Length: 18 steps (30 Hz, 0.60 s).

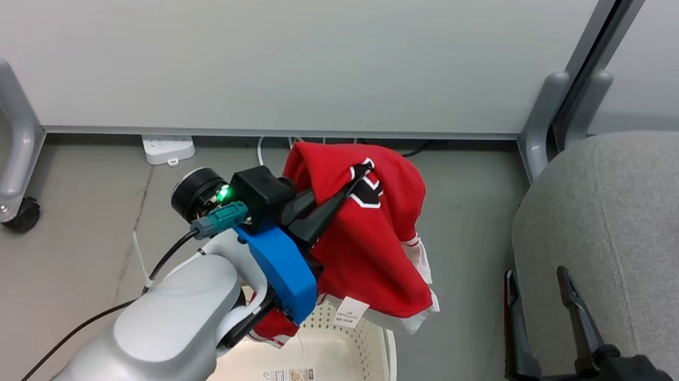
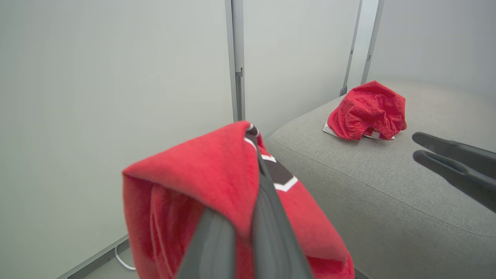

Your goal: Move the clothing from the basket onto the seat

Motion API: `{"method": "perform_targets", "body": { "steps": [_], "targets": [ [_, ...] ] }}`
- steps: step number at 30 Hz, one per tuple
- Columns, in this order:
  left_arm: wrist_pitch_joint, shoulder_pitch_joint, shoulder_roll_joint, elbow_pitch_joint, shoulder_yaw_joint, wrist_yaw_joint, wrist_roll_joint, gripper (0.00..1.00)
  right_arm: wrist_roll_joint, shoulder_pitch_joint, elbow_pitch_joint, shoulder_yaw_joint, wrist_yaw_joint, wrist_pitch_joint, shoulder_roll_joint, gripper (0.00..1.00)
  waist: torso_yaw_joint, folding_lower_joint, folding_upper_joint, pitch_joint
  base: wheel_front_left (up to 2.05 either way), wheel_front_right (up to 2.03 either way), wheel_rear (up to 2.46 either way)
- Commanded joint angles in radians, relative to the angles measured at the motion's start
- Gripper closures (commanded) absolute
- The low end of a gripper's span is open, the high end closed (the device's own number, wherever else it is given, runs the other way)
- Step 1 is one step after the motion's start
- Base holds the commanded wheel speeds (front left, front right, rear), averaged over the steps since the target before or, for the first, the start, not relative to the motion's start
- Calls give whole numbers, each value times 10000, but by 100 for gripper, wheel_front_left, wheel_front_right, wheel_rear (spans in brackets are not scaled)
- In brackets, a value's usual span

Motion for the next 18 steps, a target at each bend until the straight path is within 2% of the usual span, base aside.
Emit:
{"method": "perform_targets", "body": {
  "steps": [1,9,18],
  "targets": [
    [-50,-132,-11,-32,-75,4,-43,100,29,219,-1,79,-3,-6,-60,0,60,1,0,-144,0,0,0],
    [-50,-156,-34,-16,-217,4,-115,100,103,475,-54,530,-3,-6,-151,0,162,1,0,-298,0,0,0],
    [-50,-166,-60,-62,-240,4,-111,100,166,203,0,1556,-3,-6,-386,0,237,1,0,-208,0,0,0]
  ]
}}
